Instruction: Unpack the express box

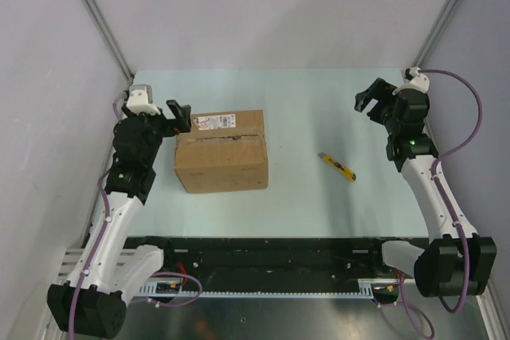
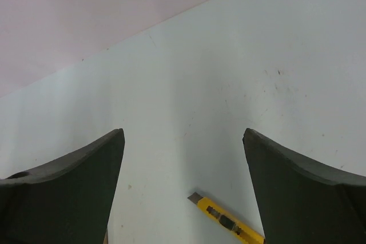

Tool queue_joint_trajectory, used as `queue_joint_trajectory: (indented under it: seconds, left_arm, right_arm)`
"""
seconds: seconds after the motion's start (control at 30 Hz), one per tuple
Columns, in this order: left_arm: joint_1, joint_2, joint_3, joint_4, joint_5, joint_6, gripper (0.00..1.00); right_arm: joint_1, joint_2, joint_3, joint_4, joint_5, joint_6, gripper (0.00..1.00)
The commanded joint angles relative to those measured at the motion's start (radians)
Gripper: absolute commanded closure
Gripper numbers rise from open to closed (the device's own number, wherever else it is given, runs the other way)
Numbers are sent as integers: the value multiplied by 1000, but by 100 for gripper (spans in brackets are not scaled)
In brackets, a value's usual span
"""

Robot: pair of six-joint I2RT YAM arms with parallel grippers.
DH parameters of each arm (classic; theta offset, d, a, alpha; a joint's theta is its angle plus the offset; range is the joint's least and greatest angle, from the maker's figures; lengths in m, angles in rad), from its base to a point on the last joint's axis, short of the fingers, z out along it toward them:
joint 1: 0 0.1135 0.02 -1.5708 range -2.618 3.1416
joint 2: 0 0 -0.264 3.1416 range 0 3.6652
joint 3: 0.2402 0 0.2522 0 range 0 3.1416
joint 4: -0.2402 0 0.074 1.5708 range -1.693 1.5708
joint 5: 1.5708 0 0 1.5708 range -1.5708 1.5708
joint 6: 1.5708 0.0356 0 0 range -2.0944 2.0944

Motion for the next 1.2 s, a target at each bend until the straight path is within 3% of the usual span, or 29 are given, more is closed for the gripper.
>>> queue_joint_trajectory:
  seconds: [0.0, 0.17, 0.27, 0.53, 0.67, 0.73, 0.87, 1.0, 1.17]
  left_arm:
    - [-4, -7, 13, 40, -54, -10, 1]
    - [37, 6, -38, 18, -58, -39, 0]
    - [104, 35, -53, -35, 36, -110, 0]
    - [131, 107, -50, -35, 141, -205, 0]
    - [131, 146, -23, -32, 113, -205, 0]
    - [131, 146, -11, -34, 48, -205, 0]
    - [131, 138, -7, -37, -29, -225, 0]
    - [131, 182, 23, -40, 66, -227, 0]
    - [131, 239, 92, -40, 28, -208, 0]
  right_arm:
    - [1, 18, 22, 14, -27, 17, 11]
    - [35, 35, 23, 36, -154, -37, 16]
    - [131, 42, 27, 51, -163, -101, 17]
    - [497, 61, 30, 68, -166, -253, 15]
    - [683, 67, 28, 53, -116, -294, 21]
    - [739, 74, 28, 50, -113, -307, 33]
    - [869, 99, 28, 7, -64, -363, 44]
    - [981, 95, 34, -78, -3, -495, 38]
    - [992, 101, 36, -193, -69, -509, 42]
